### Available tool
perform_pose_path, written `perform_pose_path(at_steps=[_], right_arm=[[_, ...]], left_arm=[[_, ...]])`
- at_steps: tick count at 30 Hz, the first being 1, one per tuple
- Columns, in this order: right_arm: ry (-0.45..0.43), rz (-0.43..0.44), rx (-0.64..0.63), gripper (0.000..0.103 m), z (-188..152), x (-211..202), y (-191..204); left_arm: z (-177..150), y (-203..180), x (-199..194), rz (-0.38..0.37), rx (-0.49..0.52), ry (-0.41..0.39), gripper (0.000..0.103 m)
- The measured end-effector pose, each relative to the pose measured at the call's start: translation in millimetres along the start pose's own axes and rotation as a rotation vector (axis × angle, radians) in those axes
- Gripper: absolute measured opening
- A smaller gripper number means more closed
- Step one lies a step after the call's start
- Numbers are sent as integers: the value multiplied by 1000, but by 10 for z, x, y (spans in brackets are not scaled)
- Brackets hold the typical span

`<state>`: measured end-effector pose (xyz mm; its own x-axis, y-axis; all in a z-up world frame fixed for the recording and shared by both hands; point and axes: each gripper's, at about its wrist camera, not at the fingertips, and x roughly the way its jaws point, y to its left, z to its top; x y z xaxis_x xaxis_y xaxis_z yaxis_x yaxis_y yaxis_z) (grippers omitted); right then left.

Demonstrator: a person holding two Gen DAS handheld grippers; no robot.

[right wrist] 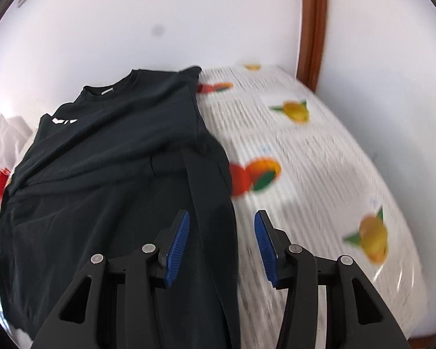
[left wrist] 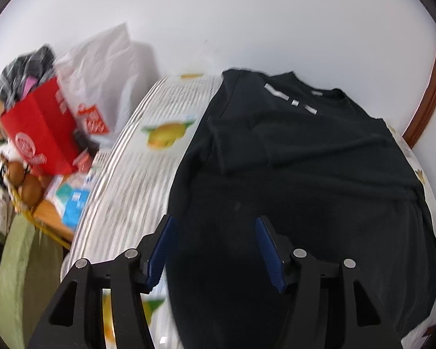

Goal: Fold small clothes
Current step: 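Grasp the ribbed hem edge of the sweatshirt with both grippers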

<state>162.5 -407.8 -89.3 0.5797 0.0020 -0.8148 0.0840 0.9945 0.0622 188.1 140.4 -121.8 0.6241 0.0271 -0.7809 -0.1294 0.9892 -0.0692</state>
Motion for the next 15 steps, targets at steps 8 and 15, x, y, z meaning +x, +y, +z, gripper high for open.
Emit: perform_pose_path(at_steps=[8,15], right_arm=[[26,58,-17,54,-500,-51,-4],[-7,19,-90,48,-756,-12,195]], left_arm=[[-609,279,-36,-57,-53,77,56],[-898,188,-140,-51,8,40,55]])
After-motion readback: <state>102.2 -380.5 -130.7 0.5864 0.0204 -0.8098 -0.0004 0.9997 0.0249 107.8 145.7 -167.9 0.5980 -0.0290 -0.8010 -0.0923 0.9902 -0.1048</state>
